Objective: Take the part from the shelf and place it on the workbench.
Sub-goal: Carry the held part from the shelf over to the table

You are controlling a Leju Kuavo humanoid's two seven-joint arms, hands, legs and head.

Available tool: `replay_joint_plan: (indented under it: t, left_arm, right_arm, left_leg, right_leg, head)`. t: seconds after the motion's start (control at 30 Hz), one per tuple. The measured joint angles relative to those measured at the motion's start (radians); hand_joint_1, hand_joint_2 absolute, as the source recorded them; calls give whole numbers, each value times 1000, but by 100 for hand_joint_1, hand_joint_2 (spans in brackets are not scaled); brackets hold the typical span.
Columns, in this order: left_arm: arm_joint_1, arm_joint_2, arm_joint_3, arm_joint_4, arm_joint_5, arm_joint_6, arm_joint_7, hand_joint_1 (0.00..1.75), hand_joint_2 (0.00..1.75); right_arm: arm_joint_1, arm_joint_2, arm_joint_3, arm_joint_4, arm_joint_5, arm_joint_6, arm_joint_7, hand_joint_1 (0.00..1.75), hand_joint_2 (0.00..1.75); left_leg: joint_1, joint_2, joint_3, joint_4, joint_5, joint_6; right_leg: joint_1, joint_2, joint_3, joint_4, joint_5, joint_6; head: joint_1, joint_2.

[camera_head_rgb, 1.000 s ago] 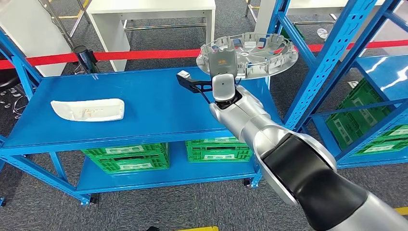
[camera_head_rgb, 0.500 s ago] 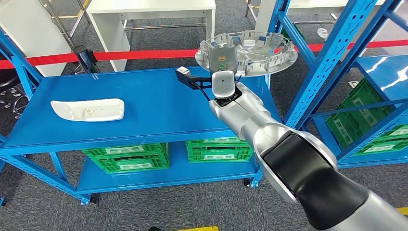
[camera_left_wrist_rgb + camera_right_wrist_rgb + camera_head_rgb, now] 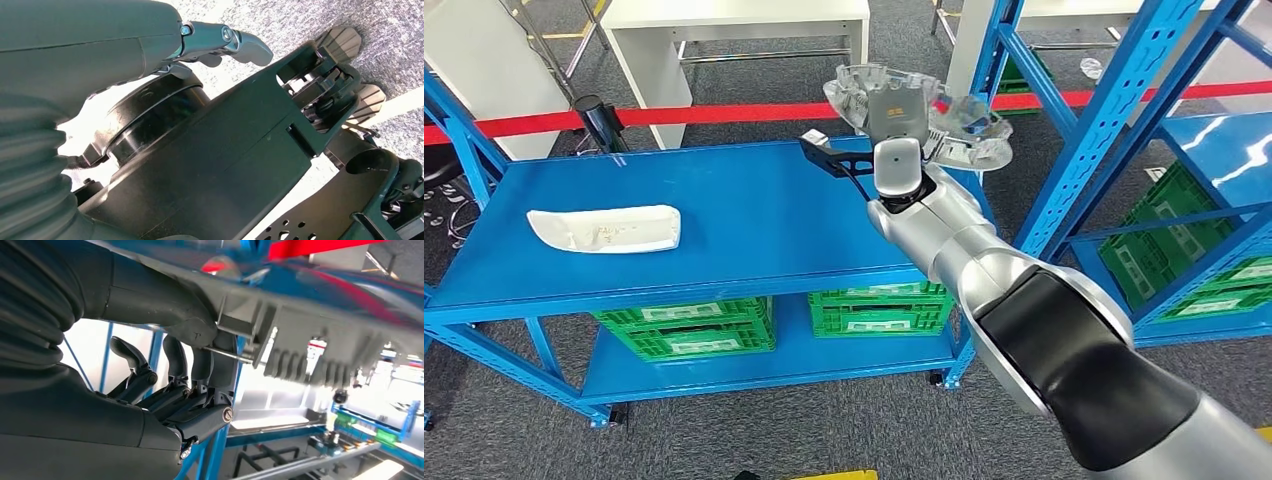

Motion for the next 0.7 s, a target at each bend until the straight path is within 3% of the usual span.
replay_joint_plan:
  t: [0.37, 0.6, 0.67, 0.7]
  left_arm:
    - [0, -5, 0, 0, 18, 0, -16, 0, 175]
    - [-1, -3, 0, 0, 18, 0, -24, 0, 175]
    - [-2, -3, 0, -1, 18, 0, -23, 0, 175]
    - [-3, -4, 0, -1, 17, 0, -23, 0, 175]
  right_arm:
    - [0, 0, 34, 2, 43, 8, -33, 175, 175]
    - [-3, -1, 38, 2, 44, 8, -34, 175, 175]
    - [-4, -3, 38, 2, 43, 8, -34, 175, 175]
    - [-4, -4, 38, 2, 43, 8, -34, 175, 175]
  left_leg:
    - [0, -2, -1, 1, -1, 1]
    - [-3, 1, 1, 1, -2, 15]
    - [1, 5, 5, -8, 6, 21]
    - [4, 8, 6, -11, 8, 23]
  right_leg:
    - [0, -1, 0, -1, 0, 0]
    - [-5, 1, 2, -2, -2, 14]
    - [-4, 0, -9, 29, -28, 21]
    - [-4, -1, -27, 73, -59, 24]
  head:
    - [0, 0]
    - [0, 0]
    - [1, 0]
    - [2, 0]
